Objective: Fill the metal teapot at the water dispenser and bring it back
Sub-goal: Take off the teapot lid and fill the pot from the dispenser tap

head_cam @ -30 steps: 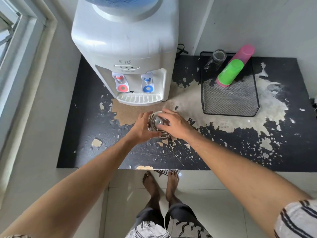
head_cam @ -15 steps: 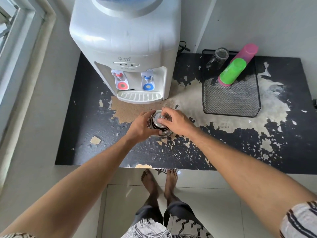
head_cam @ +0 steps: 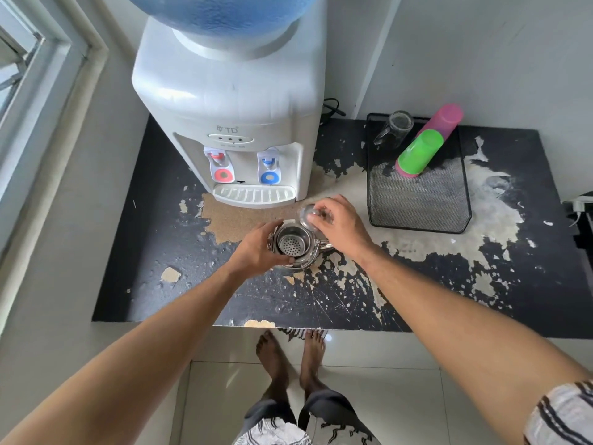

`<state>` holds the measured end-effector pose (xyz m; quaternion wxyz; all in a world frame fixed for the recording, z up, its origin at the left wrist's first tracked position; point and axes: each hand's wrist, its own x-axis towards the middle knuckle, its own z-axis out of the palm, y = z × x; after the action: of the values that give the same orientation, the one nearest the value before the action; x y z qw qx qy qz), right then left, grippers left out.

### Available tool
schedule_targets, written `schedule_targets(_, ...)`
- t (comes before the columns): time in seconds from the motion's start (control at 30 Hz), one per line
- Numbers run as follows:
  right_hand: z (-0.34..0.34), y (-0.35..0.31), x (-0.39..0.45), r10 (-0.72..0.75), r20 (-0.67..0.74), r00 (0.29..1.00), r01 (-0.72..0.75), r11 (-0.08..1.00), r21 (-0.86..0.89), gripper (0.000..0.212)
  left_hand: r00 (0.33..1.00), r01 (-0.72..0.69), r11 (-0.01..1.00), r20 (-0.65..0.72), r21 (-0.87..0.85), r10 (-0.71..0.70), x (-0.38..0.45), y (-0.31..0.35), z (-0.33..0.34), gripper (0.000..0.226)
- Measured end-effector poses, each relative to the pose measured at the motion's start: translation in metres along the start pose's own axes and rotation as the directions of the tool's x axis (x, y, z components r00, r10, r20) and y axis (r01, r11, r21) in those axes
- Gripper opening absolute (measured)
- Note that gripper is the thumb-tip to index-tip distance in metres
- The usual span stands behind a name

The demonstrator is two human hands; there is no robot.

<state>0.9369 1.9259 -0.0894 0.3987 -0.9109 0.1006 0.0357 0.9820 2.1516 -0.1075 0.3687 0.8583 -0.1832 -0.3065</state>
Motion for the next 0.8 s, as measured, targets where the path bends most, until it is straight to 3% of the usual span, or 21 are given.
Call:
schedule_targets(0.13,-0.007,0.016,0.006,0.002,-0.062,0.998,-0.014,0.980,-0.200,0.027,1.000,-0.010,1.000,-0.019,0.030,0.011,0.001,-0.003,0.003,0.103)
schedule_targets(0.27,-0.001,0.032,0.017,0.079,0.011,0.997,-0.072,0.953,-0.294,0.022,1.000,0.004,0.998,-0.025,0.060,-0.002,0.004,-0.005,0.006,0.108)
schedule_targets(0.57,0.013,0.050,0.035,0.219,0.098,0.971,-0.180,0.935,-0.305,0.021,0.999,-0.009,1.000,-0.053,-0.004,0.009,0.002,-0.009,0.010,0.105)
schedule_targets(0.8,0.003,0.027,0.026,0.141,0.097,0.985,-0.114,0.963,-0.242,0.022,0.999,0.020,0.997,-0.023,-0.075,-0.022,0.001,-0.010,0.009,0.106)
